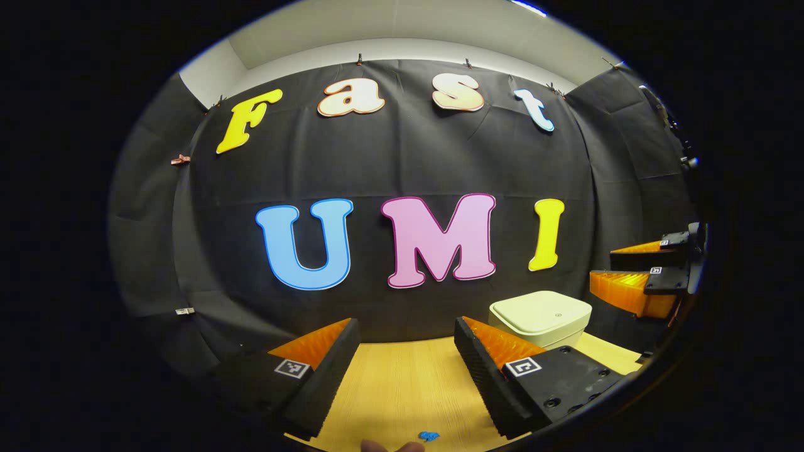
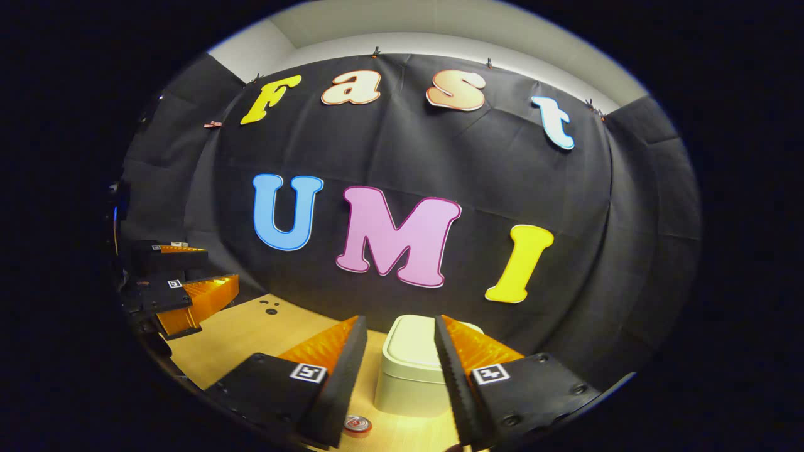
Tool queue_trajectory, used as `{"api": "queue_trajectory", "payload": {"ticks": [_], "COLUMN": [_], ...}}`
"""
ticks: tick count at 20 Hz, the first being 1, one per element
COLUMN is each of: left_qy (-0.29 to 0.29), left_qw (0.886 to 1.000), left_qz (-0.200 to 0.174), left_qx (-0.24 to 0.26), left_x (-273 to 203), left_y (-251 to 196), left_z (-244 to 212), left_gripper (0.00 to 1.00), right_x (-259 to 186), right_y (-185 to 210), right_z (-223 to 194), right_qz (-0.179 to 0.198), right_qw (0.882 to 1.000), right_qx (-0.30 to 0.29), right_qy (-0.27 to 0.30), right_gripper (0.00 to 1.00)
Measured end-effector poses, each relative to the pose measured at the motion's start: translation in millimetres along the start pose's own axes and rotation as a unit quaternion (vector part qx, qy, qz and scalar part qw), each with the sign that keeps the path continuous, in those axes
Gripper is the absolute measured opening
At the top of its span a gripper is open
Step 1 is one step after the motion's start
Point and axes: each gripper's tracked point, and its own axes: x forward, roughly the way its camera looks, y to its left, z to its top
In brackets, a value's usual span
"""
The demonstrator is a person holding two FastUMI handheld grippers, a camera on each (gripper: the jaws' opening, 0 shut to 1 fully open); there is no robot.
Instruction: Press the lid of the desktop garbage bin to open it, pick up the crumpled paper on the desktop and throw it into the bin, then pick up the pop can on the desktop and drop it into the bin, and finally close the garbage bin lid.
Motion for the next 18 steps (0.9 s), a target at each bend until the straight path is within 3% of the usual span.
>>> {"api": "queue_trajectory", "payload": {"ticks": [2, 5, 11, 18], "left_qy": [-0.001, -0.002, -0.003, 0.000], "left_qw": [1.000, 1.000, 1.000, 1.000], "left_qz": [-0.001, -0.002, -0.007, -0.009], "left_qx": [0.000, 0.000, 0.001, 0.001], "left_x": [3, 4, 4, 5], "left_y": [-2, -6, -10, -9], "left_z": [0, -2, -3, -6], "left_gripper": [0.97, 0.97, 0.97, 0.97], "right_x": [4, 13, 53, 99], "right_y": [-8, -28, -51, -73], "right_z": [-1, 4, -27, -69], "right_qz": [-0.011, -0.035, -0.028, -0.036], "right_qw": [1.000, 0.999, 0.994, 0.989], "right_qx": [0.007, 0.000, 0.058, 0.059], "right_qy": [0.008, 0.001, 0.087, 0.133], "right_gripper": [0.41, 0.06, 0.05, 0.05]}}
